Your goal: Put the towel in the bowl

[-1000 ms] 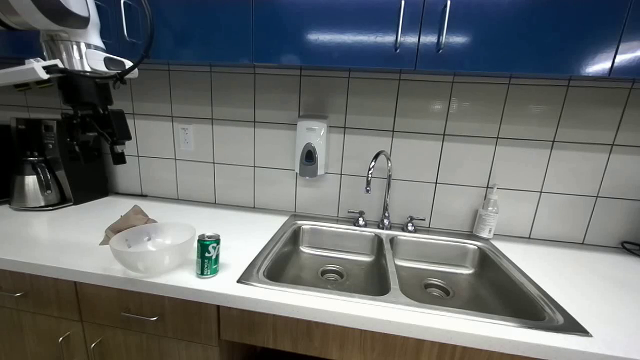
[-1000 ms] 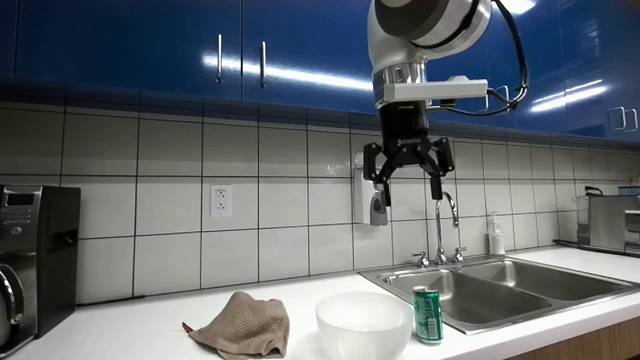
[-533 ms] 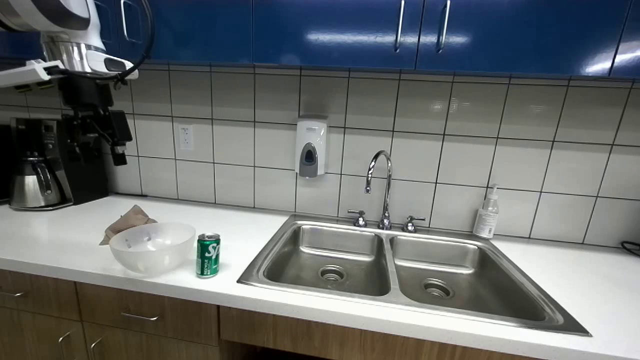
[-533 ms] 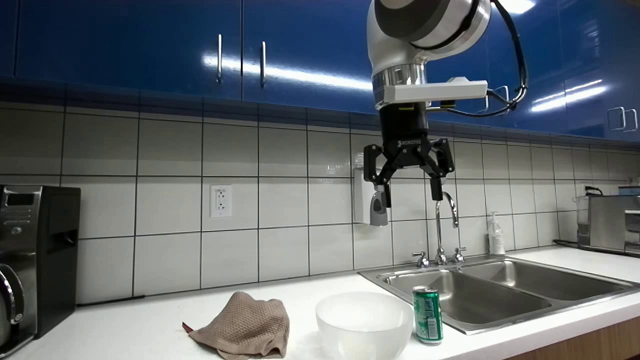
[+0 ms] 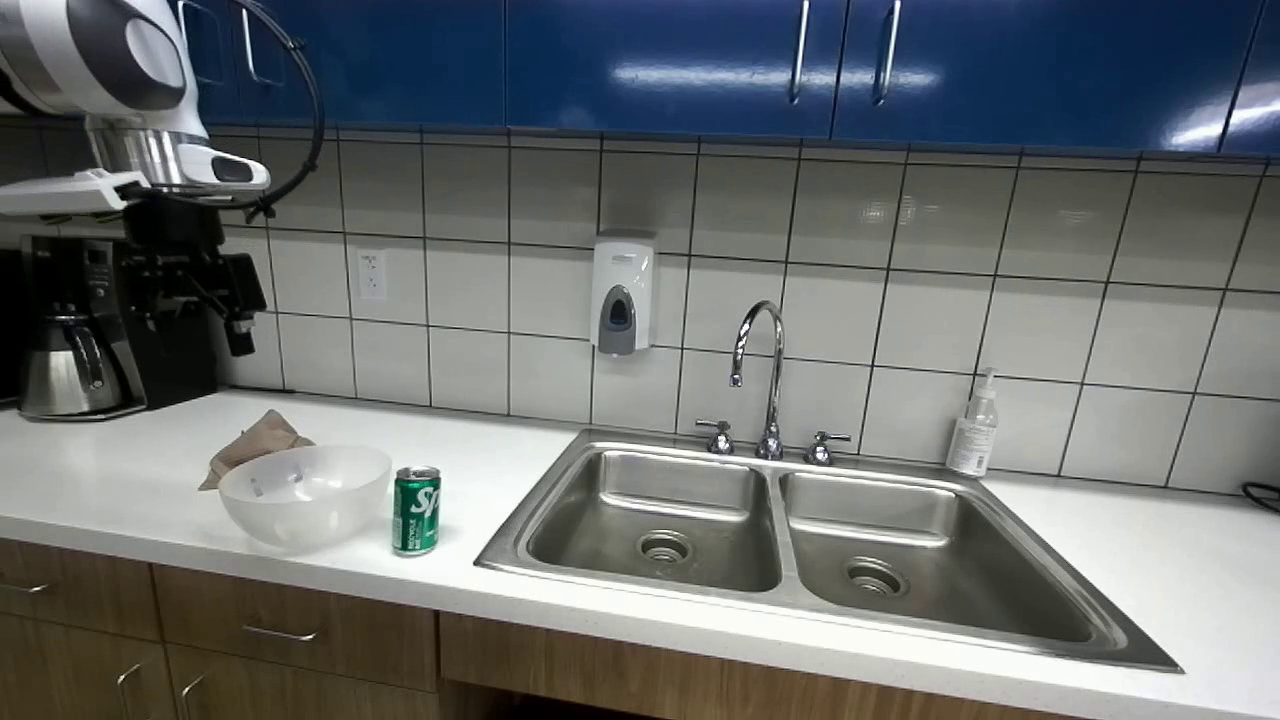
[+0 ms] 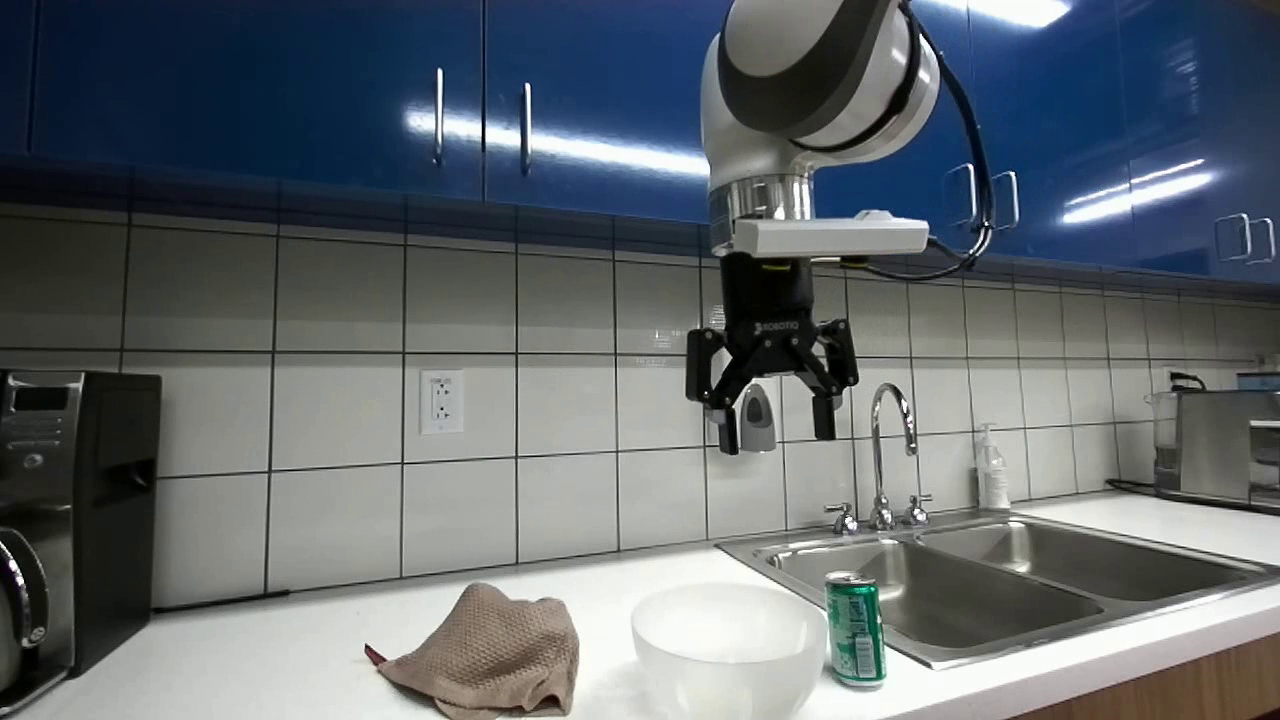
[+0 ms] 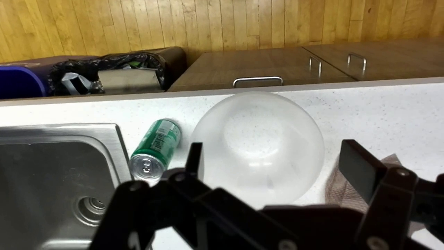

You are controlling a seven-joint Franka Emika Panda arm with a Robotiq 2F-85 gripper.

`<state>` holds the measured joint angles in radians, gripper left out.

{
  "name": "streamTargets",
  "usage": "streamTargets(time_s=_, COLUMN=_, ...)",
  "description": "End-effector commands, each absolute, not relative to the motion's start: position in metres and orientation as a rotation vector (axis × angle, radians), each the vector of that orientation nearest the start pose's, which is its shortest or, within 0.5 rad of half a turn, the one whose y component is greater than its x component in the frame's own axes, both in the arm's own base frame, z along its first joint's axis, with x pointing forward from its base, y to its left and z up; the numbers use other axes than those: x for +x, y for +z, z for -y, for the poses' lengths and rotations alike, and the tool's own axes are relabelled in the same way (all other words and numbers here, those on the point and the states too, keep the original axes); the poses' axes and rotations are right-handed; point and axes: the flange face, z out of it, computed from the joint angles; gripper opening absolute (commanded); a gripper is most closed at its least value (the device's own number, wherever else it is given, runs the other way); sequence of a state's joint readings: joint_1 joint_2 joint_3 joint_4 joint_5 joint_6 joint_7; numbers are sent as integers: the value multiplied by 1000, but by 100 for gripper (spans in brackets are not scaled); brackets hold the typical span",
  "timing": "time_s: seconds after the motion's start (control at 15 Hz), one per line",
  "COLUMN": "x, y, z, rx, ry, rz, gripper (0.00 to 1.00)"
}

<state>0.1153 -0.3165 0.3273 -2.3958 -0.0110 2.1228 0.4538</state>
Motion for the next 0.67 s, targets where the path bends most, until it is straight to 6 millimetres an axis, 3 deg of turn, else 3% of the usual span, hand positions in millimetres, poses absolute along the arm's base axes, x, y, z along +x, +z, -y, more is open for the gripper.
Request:
streamTargets(time_s=0.0, x=428, y=423, z=-213, rx=-3206, ry=-128, rz=96, gripper=100)
streamTargets(time_s=0.6, x=496, y=392, z=-254, rx=-3180, ry=-113, rz=271, gripper=100)
